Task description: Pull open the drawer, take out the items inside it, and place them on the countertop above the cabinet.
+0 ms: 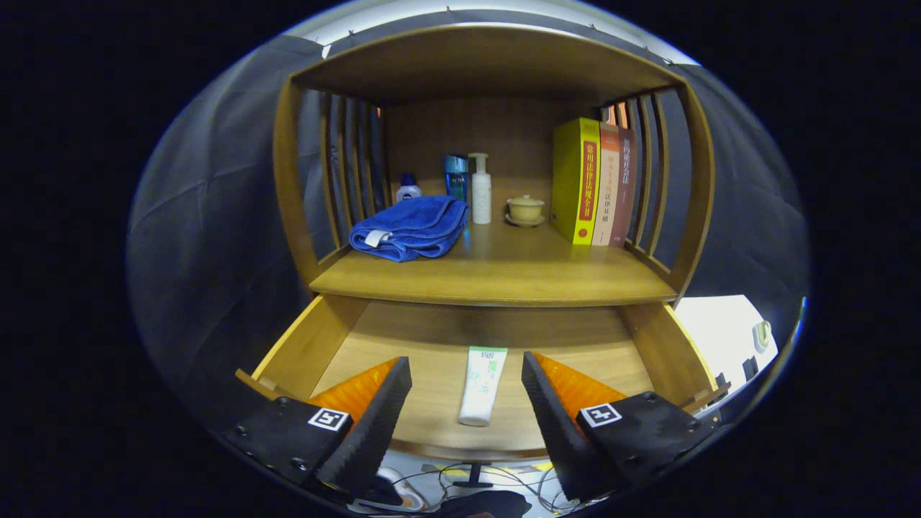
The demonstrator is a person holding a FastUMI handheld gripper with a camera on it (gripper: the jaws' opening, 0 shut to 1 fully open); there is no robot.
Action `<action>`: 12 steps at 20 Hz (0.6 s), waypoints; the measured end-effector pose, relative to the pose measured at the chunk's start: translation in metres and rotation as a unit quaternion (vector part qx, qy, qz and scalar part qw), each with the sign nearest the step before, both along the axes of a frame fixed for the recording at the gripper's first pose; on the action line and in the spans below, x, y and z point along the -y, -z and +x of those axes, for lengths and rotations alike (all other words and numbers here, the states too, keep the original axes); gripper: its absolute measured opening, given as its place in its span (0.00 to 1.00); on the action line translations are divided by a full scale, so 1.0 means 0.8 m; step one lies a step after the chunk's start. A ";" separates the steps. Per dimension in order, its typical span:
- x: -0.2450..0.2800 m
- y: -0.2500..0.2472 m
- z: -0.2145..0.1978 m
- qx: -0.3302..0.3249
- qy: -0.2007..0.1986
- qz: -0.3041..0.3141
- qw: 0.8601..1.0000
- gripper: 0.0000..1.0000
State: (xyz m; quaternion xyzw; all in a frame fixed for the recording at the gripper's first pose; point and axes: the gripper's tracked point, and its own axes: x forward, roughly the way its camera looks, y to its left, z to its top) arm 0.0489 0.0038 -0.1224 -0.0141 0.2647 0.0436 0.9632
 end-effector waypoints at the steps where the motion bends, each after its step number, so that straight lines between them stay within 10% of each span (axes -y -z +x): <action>1: 0.004 0.008 0.011 -0.018 0.004 0.000 1.000 1.00; 12: 0.014 0.078 0.077 -0.146 0.021 -0.027 0.989 1.00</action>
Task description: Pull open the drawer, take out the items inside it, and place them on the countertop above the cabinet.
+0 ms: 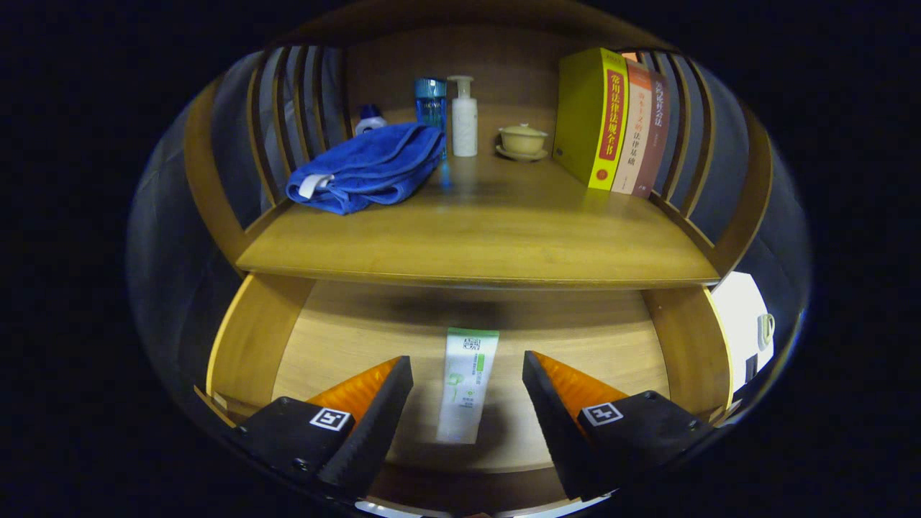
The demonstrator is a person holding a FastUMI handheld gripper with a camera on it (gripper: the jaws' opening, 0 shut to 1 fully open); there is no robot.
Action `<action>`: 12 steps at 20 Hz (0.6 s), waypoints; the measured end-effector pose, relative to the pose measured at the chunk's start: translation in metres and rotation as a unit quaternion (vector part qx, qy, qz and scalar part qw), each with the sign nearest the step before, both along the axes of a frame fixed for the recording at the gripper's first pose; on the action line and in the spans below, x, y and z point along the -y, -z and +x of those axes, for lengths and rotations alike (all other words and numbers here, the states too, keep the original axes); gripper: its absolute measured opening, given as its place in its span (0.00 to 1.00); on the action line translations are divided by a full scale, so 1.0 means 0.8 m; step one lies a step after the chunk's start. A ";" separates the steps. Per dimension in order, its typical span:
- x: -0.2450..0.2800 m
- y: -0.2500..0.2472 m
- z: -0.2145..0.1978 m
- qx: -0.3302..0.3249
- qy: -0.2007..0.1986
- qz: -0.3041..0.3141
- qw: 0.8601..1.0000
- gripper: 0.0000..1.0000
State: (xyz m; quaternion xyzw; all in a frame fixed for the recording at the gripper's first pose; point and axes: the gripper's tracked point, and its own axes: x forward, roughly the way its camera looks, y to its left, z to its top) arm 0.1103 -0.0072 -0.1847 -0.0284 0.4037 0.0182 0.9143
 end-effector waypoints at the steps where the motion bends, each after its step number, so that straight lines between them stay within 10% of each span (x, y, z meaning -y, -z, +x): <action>1: 0.001 0.009 0.002 -0.018 0.001 0.000 1.000 1.00; 12: -0.005 0.081 -0.007 -0.176 0.006 0.016 0.984 1.00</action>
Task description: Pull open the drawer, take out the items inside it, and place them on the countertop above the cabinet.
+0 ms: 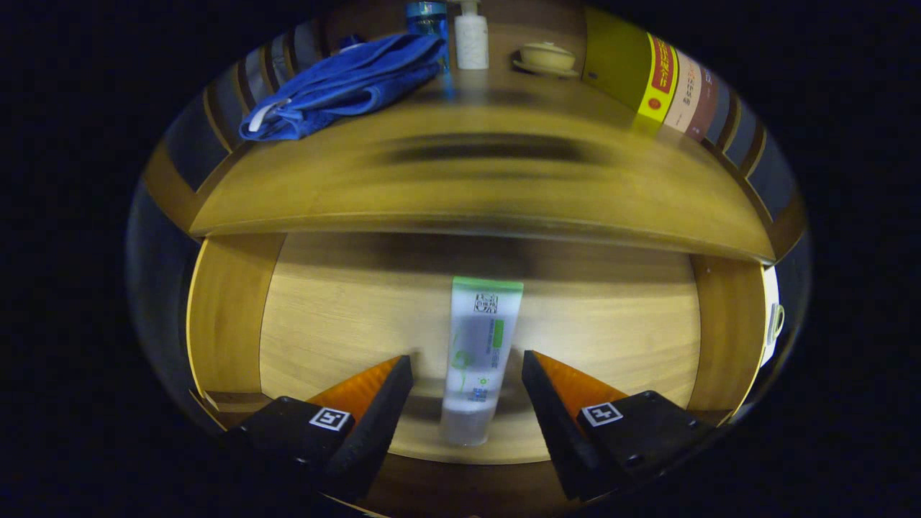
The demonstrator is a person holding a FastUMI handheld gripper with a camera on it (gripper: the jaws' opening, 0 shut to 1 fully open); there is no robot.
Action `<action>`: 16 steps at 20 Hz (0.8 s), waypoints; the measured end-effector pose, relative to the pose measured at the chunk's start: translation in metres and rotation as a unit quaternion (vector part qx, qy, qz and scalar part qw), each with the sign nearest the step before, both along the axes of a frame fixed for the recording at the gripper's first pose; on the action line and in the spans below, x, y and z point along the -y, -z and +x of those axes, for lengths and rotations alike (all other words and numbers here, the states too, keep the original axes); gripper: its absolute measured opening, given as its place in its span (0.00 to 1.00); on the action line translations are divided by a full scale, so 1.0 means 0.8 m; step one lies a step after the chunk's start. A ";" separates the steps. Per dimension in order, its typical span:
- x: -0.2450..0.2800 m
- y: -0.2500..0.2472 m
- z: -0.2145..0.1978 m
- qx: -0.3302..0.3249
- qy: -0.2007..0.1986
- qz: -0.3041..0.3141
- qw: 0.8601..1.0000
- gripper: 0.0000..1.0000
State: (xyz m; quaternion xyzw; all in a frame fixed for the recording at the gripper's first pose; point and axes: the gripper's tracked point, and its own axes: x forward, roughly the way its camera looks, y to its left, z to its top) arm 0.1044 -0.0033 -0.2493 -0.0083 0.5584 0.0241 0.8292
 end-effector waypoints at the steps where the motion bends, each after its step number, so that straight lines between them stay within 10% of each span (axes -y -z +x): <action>1: 0.001 0.008 -0.002 -0.011 0.007 0.003 1.000 1.00; 4: 0.009 0.011 -0.002 -0.009 0.017 0.000 1.000 0.96; 7: 0.001 0.007 -0.005 -0.003 0.007 -0.002 1.000 0.60; 16: -0.027 -0.071 -0.019 0.070 -0.015 0.028 0.997 0.55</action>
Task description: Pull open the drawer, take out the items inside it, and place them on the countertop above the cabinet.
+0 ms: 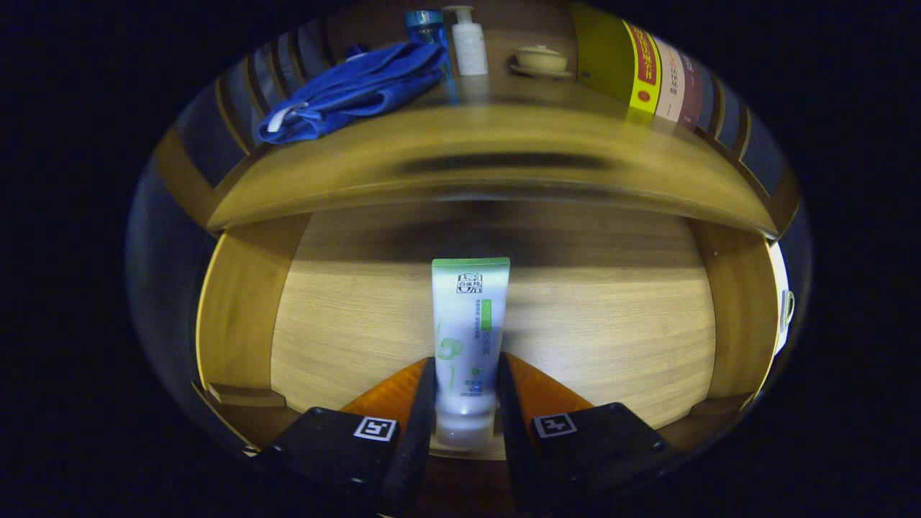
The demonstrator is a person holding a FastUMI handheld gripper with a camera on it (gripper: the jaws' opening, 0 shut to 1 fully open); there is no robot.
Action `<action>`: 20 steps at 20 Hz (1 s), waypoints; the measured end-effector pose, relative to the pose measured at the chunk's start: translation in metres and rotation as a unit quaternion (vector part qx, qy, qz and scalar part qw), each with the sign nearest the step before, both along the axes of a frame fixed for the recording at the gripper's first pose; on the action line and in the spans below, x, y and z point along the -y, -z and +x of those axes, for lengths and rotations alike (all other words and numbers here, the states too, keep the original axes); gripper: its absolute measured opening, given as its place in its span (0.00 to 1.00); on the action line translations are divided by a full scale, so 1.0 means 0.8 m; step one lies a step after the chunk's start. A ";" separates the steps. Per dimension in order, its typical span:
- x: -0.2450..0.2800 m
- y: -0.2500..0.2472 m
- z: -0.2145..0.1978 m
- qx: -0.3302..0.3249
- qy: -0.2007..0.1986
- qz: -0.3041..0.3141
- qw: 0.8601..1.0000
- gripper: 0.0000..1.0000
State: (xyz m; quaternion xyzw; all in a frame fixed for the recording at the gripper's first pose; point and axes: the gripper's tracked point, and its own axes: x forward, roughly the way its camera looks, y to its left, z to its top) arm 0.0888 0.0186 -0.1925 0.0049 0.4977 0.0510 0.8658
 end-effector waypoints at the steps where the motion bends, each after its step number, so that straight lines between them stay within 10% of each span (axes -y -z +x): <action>1: -0.007 -0.004 0.004 0.009 -0.001 0.006 1.000 0.55; 20: -0.010 -0.191 0.019 0.183 -0.002 0.052 0.982 0.55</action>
